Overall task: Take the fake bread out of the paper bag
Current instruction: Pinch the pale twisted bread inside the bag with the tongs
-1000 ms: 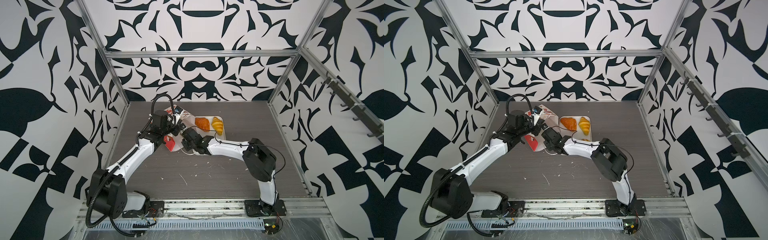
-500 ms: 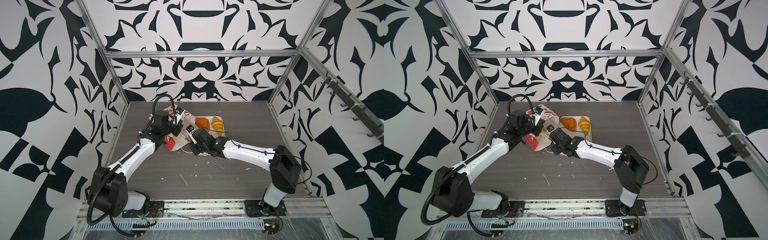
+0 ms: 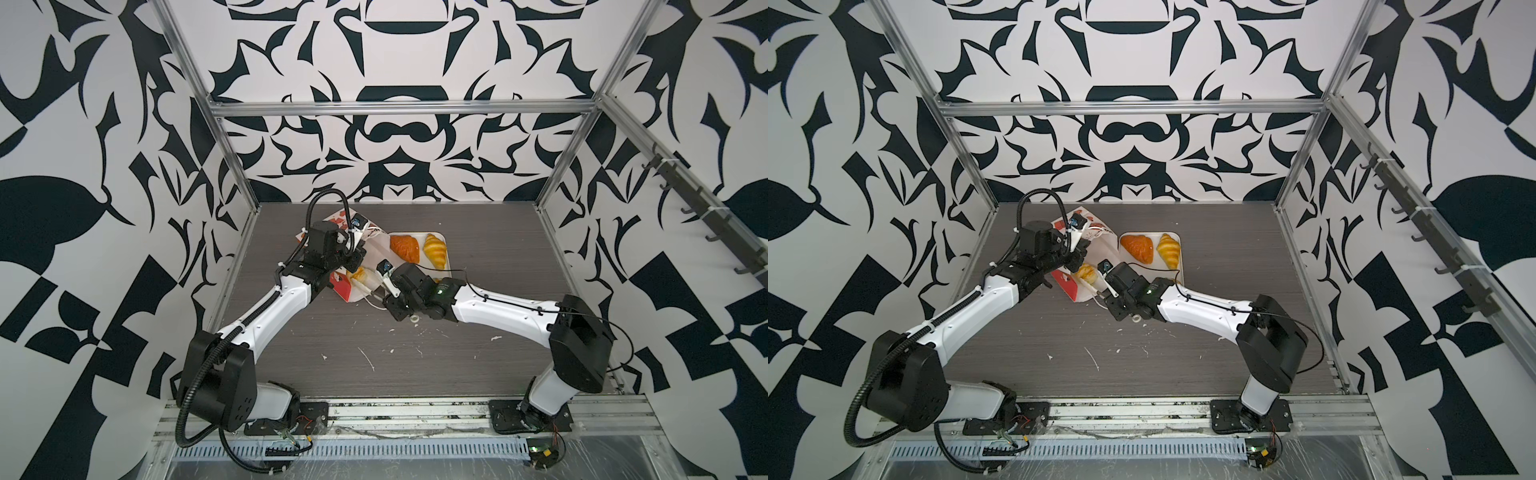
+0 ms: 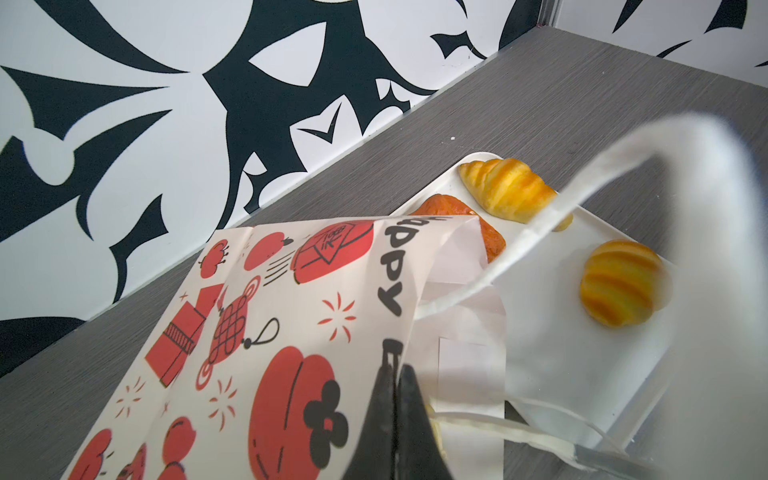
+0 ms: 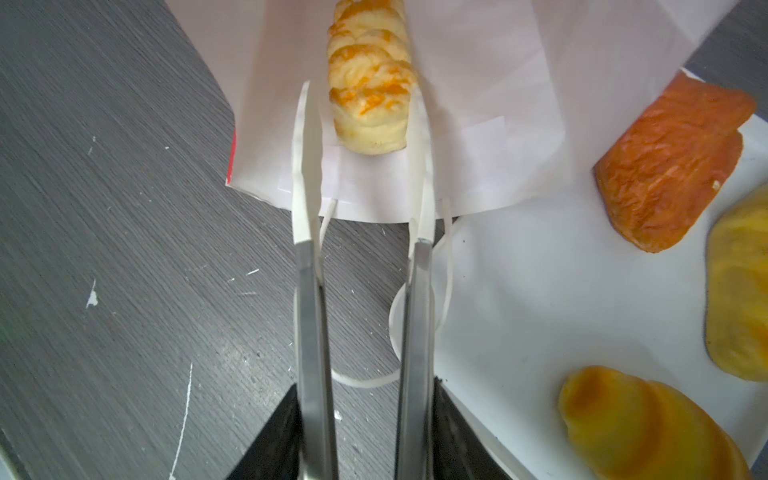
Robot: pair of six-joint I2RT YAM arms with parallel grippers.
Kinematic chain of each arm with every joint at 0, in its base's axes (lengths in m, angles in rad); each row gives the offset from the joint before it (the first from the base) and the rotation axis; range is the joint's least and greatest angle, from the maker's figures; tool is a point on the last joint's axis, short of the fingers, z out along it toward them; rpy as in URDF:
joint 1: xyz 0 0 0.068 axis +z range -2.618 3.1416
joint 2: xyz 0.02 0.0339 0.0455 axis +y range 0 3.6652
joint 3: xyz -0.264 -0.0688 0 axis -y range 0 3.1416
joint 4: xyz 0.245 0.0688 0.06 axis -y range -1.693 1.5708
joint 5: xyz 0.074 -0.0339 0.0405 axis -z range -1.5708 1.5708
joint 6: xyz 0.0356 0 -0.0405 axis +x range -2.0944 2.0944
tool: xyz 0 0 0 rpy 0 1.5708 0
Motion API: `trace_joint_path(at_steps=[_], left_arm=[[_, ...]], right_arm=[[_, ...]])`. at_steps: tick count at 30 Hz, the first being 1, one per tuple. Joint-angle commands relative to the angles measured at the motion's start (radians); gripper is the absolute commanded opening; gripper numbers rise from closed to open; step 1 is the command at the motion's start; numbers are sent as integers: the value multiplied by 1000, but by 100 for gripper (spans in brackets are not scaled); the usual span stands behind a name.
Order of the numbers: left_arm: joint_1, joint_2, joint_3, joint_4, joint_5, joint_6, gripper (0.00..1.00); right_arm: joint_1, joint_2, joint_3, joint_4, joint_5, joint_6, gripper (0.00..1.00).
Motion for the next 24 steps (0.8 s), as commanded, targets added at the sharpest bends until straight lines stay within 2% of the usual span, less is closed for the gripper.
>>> trace_joint_path(at_steps=[1,9,18,24], left_arm=[[-2,2,4,19,6,2,0],[-1,-1,6,16,8,3,0],[-3,-4,3,16,17,0,0],[-2,-2,2,19,21,-4,0]], right_arm=[[0,-75,-11,74,30,3,50],[-19,-47,6,69,3,-32,52],[-62,9,22,94,-113,-12,53],[-66,38,41,99,-143,-11,54]])
